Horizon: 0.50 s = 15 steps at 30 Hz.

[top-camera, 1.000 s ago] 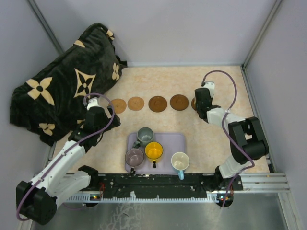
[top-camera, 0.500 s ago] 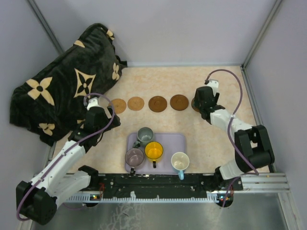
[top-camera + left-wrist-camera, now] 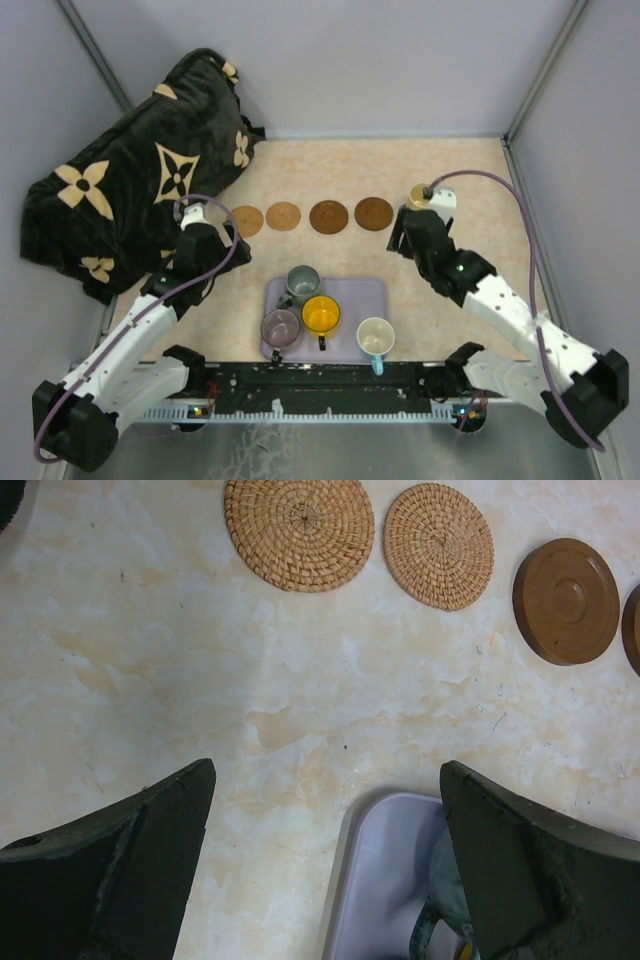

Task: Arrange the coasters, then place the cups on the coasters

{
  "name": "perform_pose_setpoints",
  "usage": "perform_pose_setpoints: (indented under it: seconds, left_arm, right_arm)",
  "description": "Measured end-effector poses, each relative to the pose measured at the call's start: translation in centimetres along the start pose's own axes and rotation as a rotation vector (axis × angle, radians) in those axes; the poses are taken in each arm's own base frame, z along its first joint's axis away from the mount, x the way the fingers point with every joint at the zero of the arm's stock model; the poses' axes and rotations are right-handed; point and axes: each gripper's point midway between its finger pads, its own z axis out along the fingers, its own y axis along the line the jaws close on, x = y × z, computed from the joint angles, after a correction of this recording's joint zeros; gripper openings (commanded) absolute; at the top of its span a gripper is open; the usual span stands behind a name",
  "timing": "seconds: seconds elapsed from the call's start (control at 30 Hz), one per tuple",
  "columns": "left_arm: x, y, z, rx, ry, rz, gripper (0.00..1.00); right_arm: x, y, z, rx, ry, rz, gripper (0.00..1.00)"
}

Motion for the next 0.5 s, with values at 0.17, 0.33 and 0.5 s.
perform_pose_setpoints:
  seconds: [0.17, 0.33, 0.5]
  left_arm:
    - [0.2, -0.1, 0.0, 0.006, 0.008, 0.001, 1.00]
    - [0.3, 0.0, 0.0, 0.004, 0.013, 0.003, 1.00]
    - [0.3, 0.0, 0.0, 0.003, 0.015, 0.003, 1.00]
  right_arm:
    - [3.3, 0.1, -4.4, -0.078, 0.079, 0.009, 0.54]
    - [6.3, -0.8, -7.4, -0.136, 0.177, 0.019, 0.47]
    - [8.4, -1.0, -9.2, -0.195, 0.260, 0.022, 0.45]
